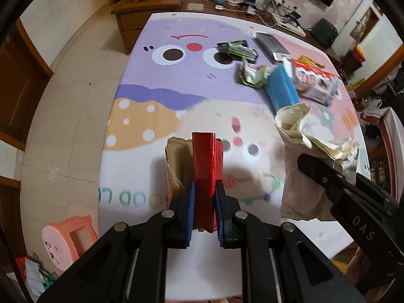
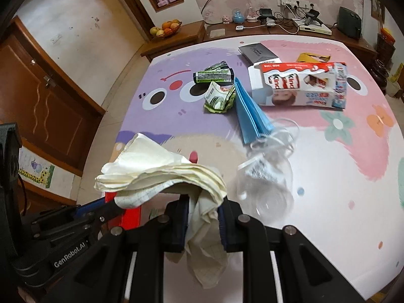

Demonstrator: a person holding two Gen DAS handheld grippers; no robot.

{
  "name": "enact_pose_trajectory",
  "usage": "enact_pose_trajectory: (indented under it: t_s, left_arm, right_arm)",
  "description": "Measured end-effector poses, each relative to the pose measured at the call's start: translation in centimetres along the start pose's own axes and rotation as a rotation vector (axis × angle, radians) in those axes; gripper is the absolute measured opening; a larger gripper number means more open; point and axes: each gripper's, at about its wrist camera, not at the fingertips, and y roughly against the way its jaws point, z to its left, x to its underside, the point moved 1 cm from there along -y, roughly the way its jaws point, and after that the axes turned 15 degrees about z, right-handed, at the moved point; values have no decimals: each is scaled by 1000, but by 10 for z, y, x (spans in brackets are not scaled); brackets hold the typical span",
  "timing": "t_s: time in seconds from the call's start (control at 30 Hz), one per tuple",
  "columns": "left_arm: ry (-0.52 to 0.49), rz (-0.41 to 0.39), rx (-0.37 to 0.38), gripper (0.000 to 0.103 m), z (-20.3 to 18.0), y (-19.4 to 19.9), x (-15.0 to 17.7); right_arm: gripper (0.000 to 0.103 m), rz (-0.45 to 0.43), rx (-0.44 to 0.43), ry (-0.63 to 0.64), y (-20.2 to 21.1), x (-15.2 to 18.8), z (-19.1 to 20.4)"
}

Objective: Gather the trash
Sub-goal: 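Carry the red box and white tissues down toward the black bin with both grippers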

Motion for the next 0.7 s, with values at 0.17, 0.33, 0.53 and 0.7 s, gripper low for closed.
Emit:
enact_pose_trajectory:
  t_s: [0.17, 0.33, 0.53, 0.7]
  left_arm:
    - [-13, -31, -26, 13, -29, 17, 46]
    - [23, -71, -58, 13, -66, 29, 99]
    - [83, -100, -82, 13, -110, 29, 164]
    - [84, -53, -111, 13, -138, 17, 210]
  right_arm:
    - [19, 6, -26, 23, 18, 31, -14]
    - [19, 27, -61, 77, 38, 75, -37]
    - [19, 58, -85, 147, 56, 134, -67]
    - [19, 109, -100, 149, 63, 185, -97]
